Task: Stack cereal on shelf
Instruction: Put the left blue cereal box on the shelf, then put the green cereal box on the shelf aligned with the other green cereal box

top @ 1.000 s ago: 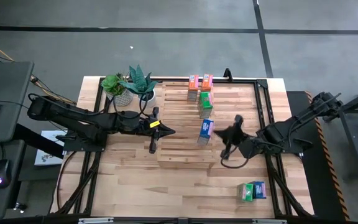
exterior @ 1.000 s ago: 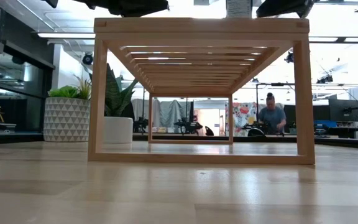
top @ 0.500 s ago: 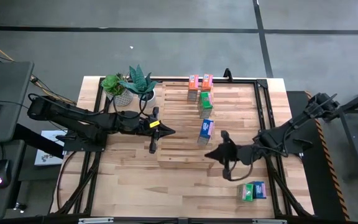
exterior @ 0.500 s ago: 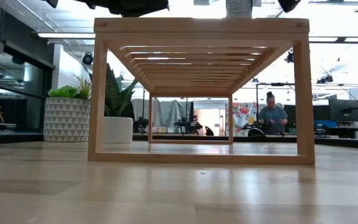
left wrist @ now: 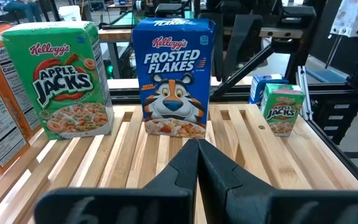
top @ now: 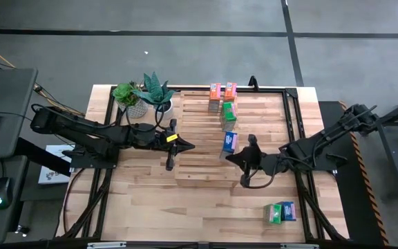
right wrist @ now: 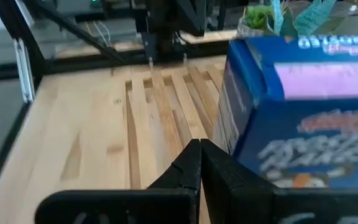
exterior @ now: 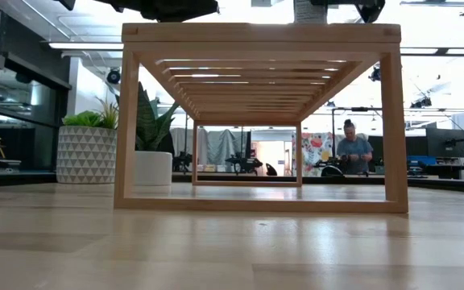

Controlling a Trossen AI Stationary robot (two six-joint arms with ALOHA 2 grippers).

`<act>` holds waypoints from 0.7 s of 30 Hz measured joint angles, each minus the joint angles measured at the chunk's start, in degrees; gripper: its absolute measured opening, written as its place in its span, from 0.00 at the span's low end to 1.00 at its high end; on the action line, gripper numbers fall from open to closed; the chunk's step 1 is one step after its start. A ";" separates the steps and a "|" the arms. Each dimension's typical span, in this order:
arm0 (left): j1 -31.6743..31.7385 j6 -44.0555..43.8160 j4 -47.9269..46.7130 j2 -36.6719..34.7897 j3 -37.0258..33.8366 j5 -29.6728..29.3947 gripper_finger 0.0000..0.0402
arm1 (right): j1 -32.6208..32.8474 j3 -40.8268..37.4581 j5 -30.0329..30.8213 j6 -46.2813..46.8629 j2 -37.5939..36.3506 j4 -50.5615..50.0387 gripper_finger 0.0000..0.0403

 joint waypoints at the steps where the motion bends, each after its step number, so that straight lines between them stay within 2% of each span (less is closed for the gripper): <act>1: 0.00 0.00 -0.02 0.00 0.00 0.00 0.00 | 0.20 0.53 0.00 0.26 0.00 -1.51 0.00; 6: 0.00 0.00 -0.03 0.00 0.00 0.00 0.00 | 1.29 2.82 3.70 5.91 -0.02 -9.75 0.00; 11: -0.01 0.00 -0.04 0.00 0.00 0.00 0.00 | 1.84 3.10 6.69 8.05 -0.02 -12.06 0.00; 21: 0.00 0.00 -0.07 0.00 0.00 0.02 0.00 | 2.84 3.10 1.06 8.00 -0.02 -12.10 0.00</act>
